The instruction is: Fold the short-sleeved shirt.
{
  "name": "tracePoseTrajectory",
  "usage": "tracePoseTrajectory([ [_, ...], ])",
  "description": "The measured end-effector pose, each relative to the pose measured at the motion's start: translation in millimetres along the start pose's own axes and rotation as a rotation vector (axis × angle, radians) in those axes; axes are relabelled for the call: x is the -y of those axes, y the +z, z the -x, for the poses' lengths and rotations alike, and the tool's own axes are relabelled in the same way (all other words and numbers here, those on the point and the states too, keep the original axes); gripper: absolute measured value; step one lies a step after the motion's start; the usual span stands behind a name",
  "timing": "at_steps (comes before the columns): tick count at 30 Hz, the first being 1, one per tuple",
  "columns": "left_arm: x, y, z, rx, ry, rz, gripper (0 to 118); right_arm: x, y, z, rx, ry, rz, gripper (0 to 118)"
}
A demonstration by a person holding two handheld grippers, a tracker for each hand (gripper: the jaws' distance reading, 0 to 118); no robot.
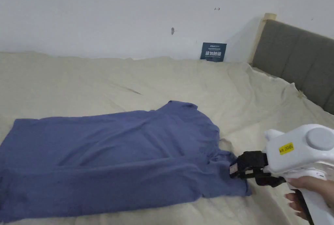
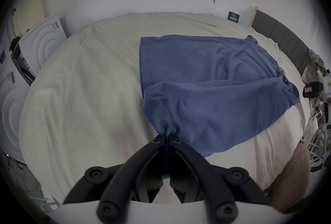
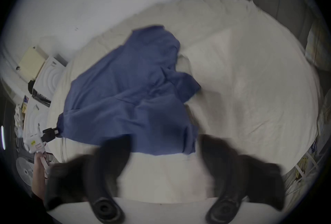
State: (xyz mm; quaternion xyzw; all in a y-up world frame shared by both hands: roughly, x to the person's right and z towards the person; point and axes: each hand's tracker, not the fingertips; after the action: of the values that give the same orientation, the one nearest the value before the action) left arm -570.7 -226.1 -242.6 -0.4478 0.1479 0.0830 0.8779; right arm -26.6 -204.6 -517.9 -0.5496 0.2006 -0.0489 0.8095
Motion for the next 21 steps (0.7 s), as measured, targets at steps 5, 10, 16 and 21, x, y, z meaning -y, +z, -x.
tracePoseTrajectory([
  [5,7.1,2.5,0.4,0.067,0.105,-0.040,4,-19.3,-38.9,-20.1,-0.001,-0.120,0.040,100],
  [10,12.7,-7.3,-7.5,0.024,0.052,0.009,4,-18.4,-67.0,-23.7,0.046,-0.143,0.083,40],
  [16,15.7,-7.8,-0.1,0.049,0.089,-0.001,4,-9.4,-47.6,-37.7,-0.012,-0.130,0.006,5],
  [21,14.5,8.4,11.8,0.119,0.207,-0.047,4,-6.9,-23.2,-25.1,-0.003,-0.062,-0.039,5],
])
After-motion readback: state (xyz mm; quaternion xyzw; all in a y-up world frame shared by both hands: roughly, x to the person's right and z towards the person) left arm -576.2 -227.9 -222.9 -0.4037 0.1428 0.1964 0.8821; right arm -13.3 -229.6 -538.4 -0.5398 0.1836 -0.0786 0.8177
